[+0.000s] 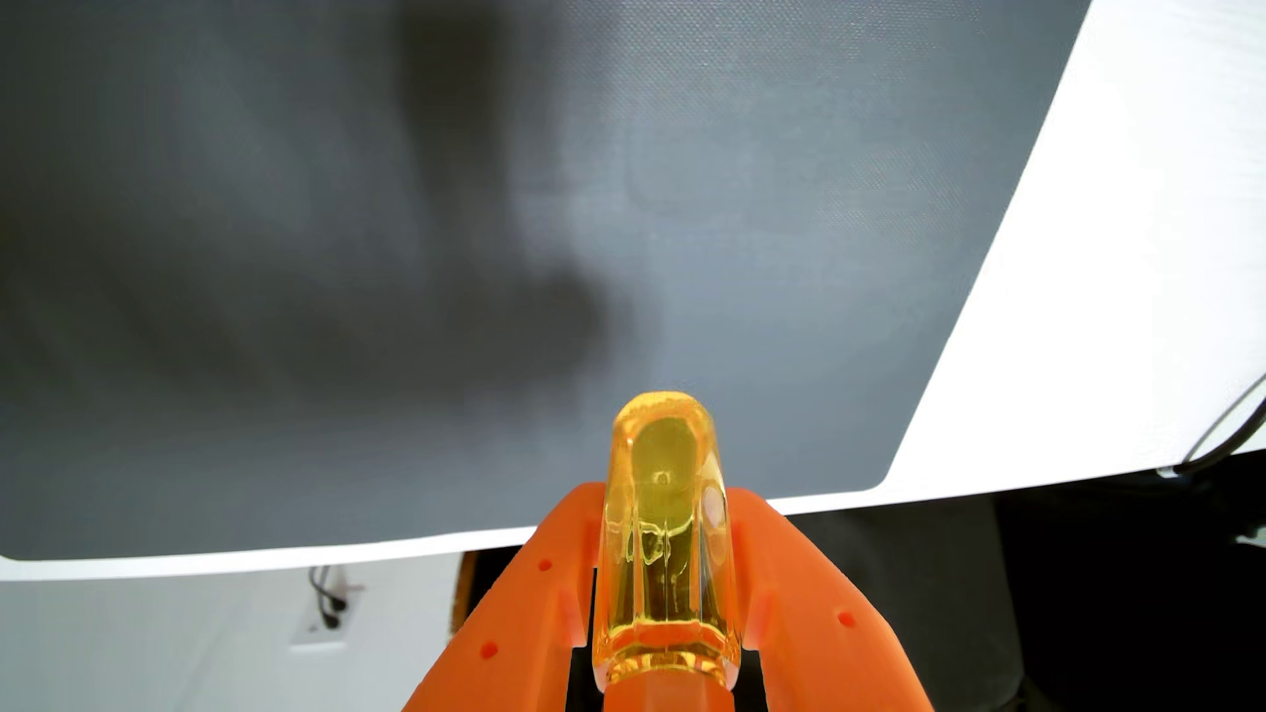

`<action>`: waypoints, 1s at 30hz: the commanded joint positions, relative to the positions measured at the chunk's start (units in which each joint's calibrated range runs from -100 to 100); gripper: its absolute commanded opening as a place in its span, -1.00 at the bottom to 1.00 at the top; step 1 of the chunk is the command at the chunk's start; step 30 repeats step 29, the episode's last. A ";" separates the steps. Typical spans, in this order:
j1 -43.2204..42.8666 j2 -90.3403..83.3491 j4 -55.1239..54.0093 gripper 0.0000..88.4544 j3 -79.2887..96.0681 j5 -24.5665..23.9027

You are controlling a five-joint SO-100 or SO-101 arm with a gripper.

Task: Grab the eyedrops

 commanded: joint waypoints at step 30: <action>-3.16 -15.83 -7.18 -0.99 19.03 -0.62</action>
